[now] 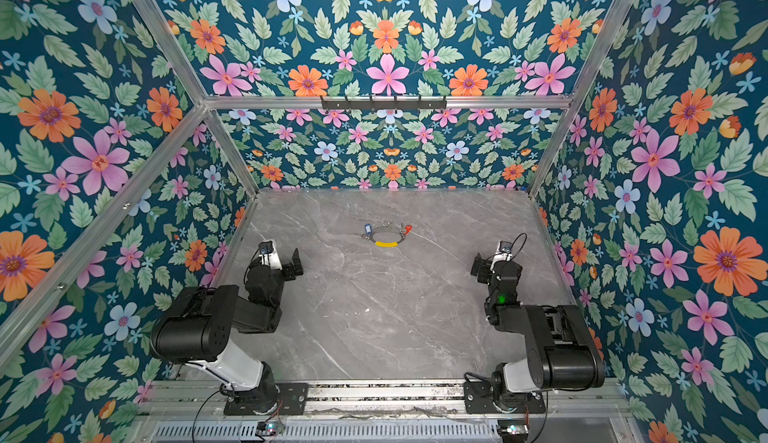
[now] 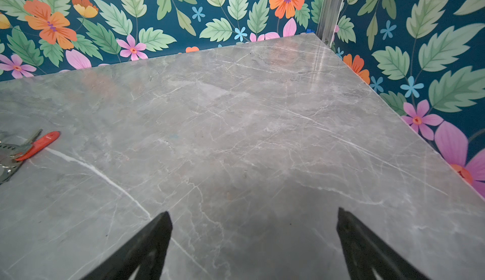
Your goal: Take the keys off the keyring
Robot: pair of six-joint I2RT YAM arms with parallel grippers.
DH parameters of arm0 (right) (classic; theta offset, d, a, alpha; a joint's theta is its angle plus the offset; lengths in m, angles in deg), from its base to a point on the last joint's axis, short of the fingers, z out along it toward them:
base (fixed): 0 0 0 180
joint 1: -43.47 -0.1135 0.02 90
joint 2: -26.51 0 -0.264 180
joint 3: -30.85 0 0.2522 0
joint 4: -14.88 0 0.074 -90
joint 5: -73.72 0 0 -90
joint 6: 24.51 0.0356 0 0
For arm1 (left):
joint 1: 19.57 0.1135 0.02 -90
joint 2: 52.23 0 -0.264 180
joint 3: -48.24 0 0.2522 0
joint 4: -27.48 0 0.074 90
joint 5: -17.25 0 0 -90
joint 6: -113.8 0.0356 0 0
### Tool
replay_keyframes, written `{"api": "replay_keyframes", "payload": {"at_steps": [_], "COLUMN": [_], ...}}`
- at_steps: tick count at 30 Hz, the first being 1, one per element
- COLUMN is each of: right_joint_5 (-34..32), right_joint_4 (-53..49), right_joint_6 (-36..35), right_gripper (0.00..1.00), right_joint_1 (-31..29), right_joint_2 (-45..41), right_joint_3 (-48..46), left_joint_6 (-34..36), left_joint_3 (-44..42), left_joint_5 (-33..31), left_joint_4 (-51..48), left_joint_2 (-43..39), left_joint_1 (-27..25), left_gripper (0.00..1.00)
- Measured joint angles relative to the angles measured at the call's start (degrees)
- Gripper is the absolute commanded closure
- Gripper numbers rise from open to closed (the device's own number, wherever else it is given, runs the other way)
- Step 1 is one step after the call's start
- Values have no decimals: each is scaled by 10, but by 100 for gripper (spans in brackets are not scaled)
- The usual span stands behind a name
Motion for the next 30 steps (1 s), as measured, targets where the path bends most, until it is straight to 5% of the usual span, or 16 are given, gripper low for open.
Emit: {"api": "replay_keyframes", "payload": {"at_steps": [10, 18, 23, 30], "right_joint_5": [1, -10, -67, -125], "right_joint_4": [-4, -174, -264, -378], "right_joint_6": [0, -11, -5, 191], "right_gripper": [1, 1, 1, 1], "right_joint_1": [1, -31, -79, -79], "right_joint_2": [-2, -80, -115, -165], "right_joint_3": [1, 113, 151, 189], "left_joint_6": [0, -9, -86, -309], "left_joint_3": [-4, 31, 10, -28], "left_joint_5": [0, -53, -78, -139], "left_joint_4": [-4, -128, -140, -80], "left_joint_2": [-7, -146, -200, -210], "left_joint_1": [-1, -18, -19, -18], "left_gripper": [0, 0, 0, 0]}}
